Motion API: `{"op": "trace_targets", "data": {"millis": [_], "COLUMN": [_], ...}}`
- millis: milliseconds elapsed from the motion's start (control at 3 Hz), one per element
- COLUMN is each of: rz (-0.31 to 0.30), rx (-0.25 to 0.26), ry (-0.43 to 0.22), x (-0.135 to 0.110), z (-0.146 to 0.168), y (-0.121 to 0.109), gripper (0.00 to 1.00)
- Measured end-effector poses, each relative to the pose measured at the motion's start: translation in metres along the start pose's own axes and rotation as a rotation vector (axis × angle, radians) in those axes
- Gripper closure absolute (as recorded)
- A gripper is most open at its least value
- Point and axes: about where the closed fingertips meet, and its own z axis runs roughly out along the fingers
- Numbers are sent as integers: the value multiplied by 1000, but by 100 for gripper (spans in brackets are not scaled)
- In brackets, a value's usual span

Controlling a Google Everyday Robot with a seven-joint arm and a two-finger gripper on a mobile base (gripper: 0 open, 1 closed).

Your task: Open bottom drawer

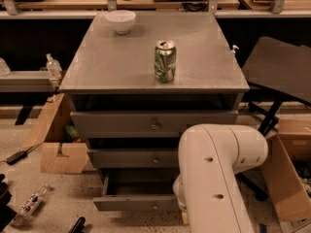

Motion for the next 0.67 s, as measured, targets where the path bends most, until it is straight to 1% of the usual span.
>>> {"op": "trace_targets", "data": {"millis": [333, 667], "rz": [110, 176], "rx": [-130, -217], "ry": [66, 62], "x": [4, 11], "z": [-9, -3], "y": [68, 101], "gripper": [70, 93]}}
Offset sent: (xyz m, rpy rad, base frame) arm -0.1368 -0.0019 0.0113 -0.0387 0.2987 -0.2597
